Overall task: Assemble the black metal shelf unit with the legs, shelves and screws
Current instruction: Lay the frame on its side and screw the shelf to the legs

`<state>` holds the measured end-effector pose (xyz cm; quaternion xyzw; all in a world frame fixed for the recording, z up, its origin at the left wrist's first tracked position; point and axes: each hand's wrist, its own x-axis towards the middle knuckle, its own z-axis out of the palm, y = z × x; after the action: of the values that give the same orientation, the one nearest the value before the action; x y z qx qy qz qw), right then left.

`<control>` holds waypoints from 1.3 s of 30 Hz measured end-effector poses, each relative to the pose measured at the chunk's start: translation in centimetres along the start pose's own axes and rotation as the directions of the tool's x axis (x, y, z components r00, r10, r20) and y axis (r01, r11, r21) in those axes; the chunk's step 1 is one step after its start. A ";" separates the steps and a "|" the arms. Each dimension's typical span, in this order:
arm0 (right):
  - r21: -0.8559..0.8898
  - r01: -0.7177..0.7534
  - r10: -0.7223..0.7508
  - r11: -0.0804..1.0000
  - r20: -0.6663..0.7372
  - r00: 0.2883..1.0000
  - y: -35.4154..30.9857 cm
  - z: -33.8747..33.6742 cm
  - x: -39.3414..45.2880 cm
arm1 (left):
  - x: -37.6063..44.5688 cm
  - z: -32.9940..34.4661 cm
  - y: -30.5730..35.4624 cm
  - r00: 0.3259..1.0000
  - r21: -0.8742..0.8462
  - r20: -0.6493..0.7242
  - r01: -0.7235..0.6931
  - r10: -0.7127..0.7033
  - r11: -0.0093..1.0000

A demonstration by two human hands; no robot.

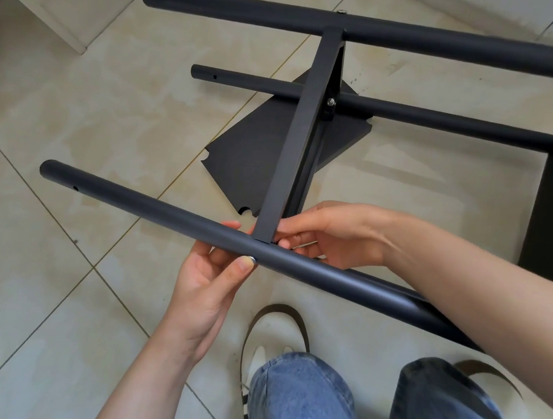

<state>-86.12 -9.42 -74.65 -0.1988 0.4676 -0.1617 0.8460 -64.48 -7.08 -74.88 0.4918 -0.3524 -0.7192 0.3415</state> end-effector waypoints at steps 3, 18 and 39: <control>-0.040 -0.001 0.001 0.999 0.005 1.000 0.2 -0.2 -0.2 | 0.0 0.0 -0.1 1.000 0.002 -0.009 0.004 -0.004 1.000; -0.004 0.037 -0.037 0.999 0.017 0.999 0.2 -0.2 0.4 | 0.1 0.0 0.0 1.000 0.009 -0.010 0.005 -0.004 1.000; -0.057 0.007 -0.009 0.998 -0.046 0.999 -0.5 0.6 0.3 | 0.3 -0.1 0.1 1.000 -0.005 -0.021 0.016 -0.016 1.000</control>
<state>-85.51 -9.88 -74.40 -0.2208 0.4906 -0.1563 0.8283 -64.47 -7.40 -75.00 0.5014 -0.3432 -0.7176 0.3403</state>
